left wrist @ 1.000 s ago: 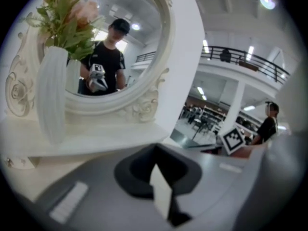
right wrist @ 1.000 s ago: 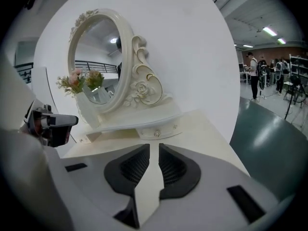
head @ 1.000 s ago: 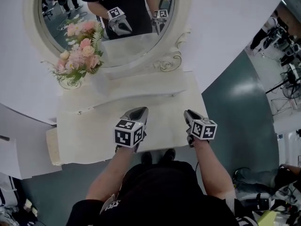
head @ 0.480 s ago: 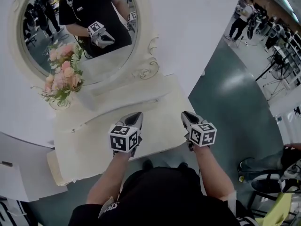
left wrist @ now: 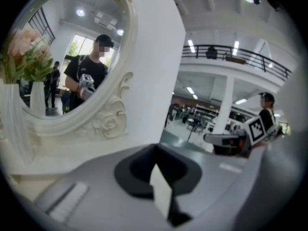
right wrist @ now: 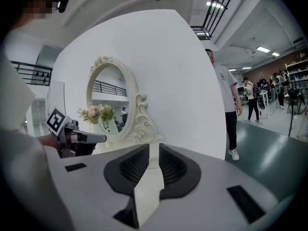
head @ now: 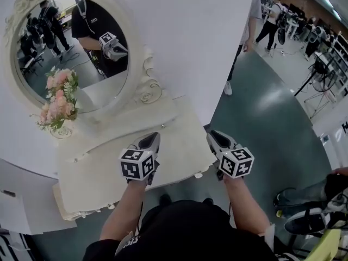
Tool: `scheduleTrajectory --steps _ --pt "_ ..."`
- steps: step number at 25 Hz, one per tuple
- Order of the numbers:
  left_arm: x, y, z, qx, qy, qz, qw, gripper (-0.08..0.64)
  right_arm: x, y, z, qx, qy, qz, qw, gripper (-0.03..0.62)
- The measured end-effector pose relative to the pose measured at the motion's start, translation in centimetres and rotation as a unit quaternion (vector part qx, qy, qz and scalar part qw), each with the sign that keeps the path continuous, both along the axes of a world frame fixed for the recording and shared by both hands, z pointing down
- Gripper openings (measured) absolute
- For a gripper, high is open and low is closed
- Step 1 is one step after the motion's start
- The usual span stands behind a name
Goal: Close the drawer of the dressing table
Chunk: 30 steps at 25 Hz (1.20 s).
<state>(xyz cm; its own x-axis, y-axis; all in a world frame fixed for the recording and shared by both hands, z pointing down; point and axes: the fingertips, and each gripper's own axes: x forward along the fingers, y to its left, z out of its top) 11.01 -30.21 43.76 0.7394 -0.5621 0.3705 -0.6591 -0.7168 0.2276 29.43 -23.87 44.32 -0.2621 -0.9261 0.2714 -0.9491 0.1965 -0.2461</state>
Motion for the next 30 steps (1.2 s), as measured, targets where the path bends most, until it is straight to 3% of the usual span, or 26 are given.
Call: scheduleTrajectory --steps 8,13,16,22,30 --pt "6.3 1.5 -2.4 0.025 -0.006 -0.030 0.9992 0.009 5.2 2.5 -3.7 0.047 0.037 -0.067 0.996 0.037" --pt "11.0 3.8 -3.8 0.024 0.024 -0.035 0.9988 0.009 7.3 2.9 -5.9 0.073 -0.007 -0.089 0.993 -0.006" --pt "11.9 4.9 -4.6 0.040 0.019 -0.043 0.9981 0.009 7.6 3.1 -7.6 0.097 -0.002 -0.105 0.990 -0.006" --pt "7.4 4.9 -7.0 0.100 -0.013 -0.054 0.9934 0.009 5.3 3.5 -10.3 0.134 0.017 -0.113 0.984 -0.008" --pt "0.3 3.5 -8.5 0.129 -0.020 -0.078 0.9883 0.009 -0.3 3.0 -10.6 0.137 0.016 -0.120 0.983 -0.008"
